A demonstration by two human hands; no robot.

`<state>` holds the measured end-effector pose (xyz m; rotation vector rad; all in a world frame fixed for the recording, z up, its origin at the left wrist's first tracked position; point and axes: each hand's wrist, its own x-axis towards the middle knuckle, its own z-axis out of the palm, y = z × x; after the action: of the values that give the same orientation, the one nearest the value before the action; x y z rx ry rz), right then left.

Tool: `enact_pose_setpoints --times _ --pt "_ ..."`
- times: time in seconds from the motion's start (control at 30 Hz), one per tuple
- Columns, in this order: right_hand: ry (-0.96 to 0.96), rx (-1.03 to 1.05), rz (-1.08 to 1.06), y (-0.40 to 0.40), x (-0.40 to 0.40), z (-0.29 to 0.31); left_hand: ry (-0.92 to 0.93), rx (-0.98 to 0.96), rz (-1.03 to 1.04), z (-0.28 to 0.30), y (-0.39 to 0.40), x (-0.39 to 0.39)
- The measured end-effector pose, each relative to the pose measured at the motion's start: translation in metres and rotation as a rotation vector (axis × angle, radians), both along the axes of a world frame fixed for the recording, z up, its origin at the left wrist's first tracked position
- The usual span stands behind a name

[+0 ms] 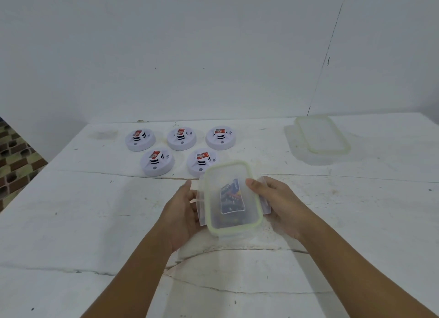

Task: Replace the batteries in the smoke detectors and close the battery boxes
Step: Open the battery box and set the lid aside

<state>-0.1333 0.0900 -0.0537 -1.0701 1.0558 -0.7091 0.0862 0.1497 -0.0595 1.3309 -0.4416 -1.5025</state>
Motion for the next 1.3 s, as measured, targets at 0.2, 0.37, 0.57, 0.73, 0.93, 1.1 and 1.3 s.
enact_pose_setpoints --times 0.2,0.37,0.57,0.73,0.93,1.1,1.3 --pt "-0.073 -0.268 0.053 0.0 0.007 0.041 -0.164 0.113 -0.035 0.001 -0.004 -0.005" --pt "-0.316 -0.26 -0.099 0.003 0.017 0.073 -0.269 0.073 -0.099 0.009 -0.006 -0.01" --pt "0.16 -0.608 -0.236 -0.004 0.001 0.094 -0.536 0.017 -0.217 0.007 -0.011 -0.01" --pt "0.6 -0.652 -0.108 -0.01 -0.001 0.068 -0.616 -0.027 -0.174 0.012 -0.01 -0.007" --pt "0.466 -0.347 -0.071 -0.015 0.013 0.027 -0.779 -0.068 -0.117 0.02 -0.002 0.022" --pt "0.674 -0.318 0.195 -0.01 0.027 0.0 -0.715 -0.089 -0.041 0.033 0.006 0.044" --pt "0.366 -0.172 0.12 -0.01 0.025 -0.006 -0.711 -0.105 -0.088 0.048 -0.003 0.041"
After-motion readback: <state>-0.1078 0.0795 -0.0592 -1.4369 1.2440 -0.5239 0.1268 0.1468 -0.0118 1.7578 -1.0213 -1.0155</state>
